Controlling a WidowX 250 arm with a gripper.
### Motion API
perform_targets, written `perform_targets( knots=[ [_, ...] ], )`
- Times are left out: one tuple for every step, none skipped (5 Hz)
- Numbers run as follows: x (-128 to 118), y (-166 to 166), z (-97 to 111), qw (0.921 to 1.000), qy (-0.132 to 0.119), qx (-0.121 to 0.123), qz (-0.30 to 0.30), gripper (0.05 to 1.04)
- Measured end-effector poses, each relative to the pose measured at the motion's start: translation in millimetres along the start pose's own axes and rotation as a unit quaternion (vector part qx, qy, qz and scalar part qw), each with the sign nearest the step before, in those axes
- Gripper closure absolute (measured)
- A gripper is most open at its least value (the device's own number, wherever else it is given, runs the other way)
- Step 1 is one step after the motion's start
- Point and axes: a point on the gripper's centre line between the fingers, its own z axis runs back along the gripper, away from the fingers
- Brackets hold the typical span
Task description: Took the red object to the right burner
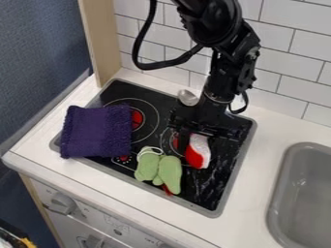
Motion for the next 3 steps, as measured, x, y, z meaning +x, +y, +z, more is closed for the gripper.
perform_targets(
  knots=[
    [-1.4, 0.2, -3.2, 0.9999, 0.010, 0.006, 0.000, 0.107],
    [-1.5, 0.8, -3.3, 0.9999, 0.009, 0.006, 0.005, 0.077],
    [-1.8, 7.9, -4.6, 0.9998, 0.012, 0.007, 0.017, 0.082]
  ],
)
